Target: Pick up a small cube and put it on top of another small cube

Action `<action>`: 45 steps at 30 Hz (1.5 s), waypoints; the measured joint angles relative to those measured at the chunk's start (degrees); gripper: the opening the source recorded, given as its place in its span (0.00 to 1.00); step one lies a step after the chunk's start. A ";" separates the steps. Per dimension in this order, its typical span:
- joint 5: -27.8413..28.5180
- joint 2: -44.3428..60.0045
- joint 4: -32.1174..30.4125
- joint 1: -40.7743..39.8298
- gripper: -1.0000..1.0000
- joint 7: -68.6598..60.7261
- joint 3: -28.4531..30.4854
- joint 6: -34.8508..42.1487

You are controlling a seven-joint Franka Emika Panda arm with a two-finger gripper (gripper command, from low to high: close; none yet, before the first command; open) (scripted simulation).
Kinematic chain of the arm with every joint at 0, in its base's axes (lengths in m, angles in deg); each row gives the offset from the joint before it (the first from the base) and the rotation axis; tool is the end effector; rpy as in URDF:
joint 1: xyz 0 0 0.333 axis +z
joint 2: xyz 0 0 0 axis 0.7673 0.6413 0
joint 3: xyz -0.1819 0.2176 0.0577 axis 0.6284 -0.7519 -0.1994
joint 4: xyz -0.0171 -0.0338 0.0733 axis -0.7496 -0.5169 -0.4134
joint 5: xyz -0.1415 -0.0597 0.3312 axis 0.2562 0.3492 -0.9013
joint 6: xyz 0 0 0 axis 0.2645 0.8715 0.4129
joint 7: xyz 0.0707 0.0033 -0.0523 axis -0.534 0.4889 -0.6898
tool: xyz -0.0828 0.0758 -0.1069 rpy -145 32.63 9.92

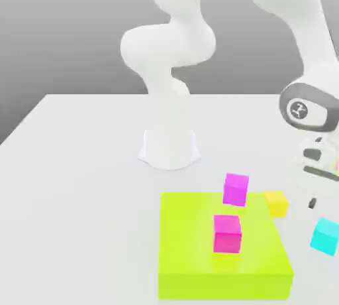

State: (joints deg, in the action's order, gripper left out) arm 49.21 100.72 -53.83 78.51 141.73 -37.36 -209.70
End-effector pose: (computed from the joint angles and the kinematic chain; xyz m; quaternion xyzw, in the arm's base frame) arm 0.3384 0.3172 0.1069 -0.7588 0.6513 -0.0003 0.0010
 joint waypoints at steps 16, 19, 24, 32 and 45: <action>-7.75 -9.68 -4.89 -2.27 0.00 -5.49 -3.86 4.57; -13.58 -15.90 -10.55 -2.98 0.00 -9.76 -5.92 4.95; -20.81 -26.71 -20.15 -0.53 0.00 -15.02 -6.29 5.60; -28.54 -29.71 -25.55 3.21 0.00 -20.48 -5.15 4.21; -31.55 -20.62 -24.81 4.57 0.00 -22.78 -4.63 -2.26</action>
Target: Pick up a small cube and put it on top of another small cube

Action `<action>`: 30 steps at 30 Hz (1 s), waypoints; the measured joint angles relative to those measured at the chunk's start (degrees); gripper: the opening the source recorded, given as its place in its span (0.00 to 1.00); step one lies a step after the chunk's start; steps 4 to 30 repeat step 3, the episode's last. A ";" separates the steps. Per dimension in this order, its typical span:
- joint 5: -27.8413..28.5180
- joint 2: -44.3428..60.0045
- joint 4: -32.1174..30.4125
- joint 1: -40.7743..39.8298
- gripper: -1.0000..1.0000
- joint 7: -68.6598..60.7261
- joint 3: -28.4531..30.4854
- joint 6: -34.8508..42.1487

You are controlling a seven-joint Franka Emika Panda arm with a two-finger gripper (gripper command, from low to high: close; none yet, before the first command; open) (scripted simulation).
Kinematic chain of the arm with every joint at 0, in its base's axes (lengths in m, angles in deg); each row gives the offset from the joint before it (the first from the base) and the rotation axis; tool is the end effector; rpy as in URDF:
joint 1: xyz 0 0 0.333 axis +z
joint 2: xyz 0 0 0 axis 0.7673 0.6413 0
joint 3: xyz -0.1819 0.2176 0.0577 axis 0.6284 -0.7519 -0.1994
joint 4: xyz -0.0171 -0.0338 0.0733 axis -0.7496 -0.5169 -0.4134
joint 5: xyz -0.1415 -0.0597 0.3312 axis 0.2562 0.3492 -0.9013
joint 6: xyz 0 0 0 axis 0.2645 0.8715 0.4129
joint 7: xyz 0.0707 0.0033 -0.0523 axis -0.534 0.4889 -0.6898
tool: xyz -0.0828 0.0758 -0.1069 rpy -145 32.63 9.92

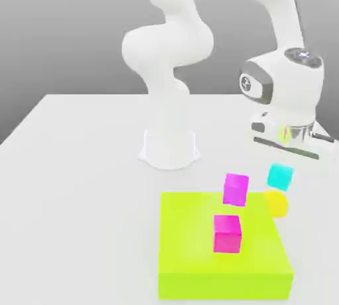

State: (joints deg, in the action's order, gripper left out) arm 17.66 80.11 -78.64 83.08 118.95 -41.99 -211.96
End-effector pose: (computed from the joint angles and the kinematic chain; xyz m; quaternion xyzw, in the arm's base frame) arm 0.2241 0.2517 0.1363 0.7732 -0.6322 -0.0480 0.0172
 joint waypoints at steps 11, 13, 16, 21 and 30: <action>3.20 1.55 -0.11 -0.22 0.00 2.23 0.79 -1.98; 3.20 1.55 -0.11 -0.22 0.00 2.23 0.79 -1.98; 3.20 1.55 -0.11 -0.22 0.00 2.23 0.79 -1.98; 3.20 1.55 -0.11 -0.22 0.00 2.23 0.79 -1.98; 3.20 1.55 -0.11 -0.22 0.00 2.23 0.79 -1.98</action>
